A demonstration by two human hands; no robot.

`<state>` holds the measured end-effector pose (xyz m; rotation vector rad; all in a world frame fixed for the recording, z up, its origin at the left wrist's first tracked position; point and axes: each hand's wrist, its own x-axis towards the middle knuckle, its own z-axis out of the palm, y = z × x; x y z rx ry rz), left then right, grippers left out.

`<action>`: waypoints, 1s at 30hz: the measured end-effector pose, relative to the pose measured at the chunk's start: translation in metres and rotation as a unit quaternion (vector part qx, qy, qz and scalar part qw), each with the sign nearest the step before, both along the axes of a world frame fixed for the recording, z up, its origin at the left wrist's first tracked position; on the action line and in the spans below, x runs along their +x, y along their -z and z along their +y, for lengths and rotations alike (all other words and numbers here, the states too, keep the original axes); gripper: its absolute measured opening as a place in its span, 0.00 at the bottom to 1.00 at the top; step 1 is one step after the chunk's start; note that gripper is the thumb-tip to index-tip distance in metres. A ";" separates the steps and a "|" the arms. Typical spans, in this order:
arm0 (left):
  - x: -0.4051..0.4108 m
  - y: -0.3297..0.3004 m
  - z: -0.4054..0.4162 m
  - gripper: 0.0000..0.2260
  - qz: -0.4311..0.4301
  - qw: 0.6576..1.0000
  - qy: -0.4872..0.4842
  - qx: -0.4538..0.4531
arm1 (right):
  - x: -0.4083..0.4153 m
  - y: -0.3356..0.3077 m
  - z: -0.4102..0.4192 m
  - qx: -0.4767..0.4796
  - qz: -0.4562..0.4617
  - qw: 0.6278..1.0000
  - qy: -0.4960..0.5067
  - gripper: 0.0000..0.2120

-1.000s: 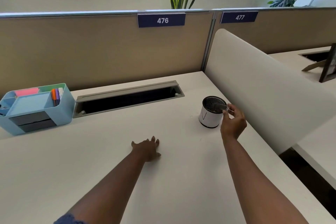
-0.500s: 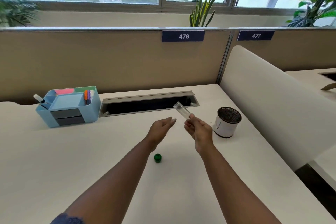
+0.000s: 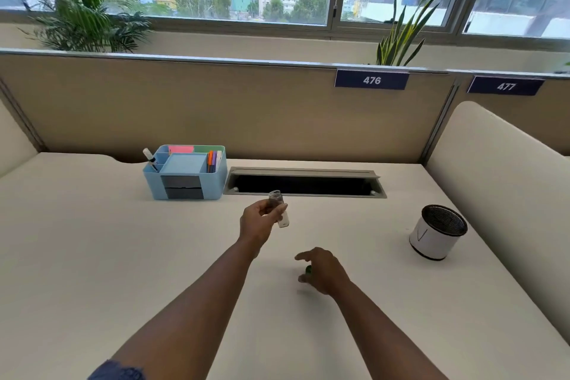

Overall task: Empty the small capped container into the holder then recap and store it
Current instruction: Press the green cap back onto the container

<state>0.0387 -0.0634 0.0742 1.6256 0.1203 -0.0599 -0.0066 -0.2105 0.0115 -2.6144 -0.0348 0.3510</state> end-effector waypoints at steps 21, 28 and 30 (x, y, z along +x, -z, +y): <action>0.003 0.013 0.023 0.11 0.005 0.996 0.054 0.073 | 0.001 0.025 -0.006 -0.143 -0.091 0.986 -0.008 0.14; 0.000 0.011 0.027 0.05 0.025 0.991 0.110 0.071 | 0.016 -0.034 0.007 0.442 -0.118 0.848 0.268 0.12; -0.002 0.010 0.026 0.04 0.033 0.987 0.135 0.076 | 0.018 -0.055 0.011 0.568 -0.098 0.774 0.262 0.08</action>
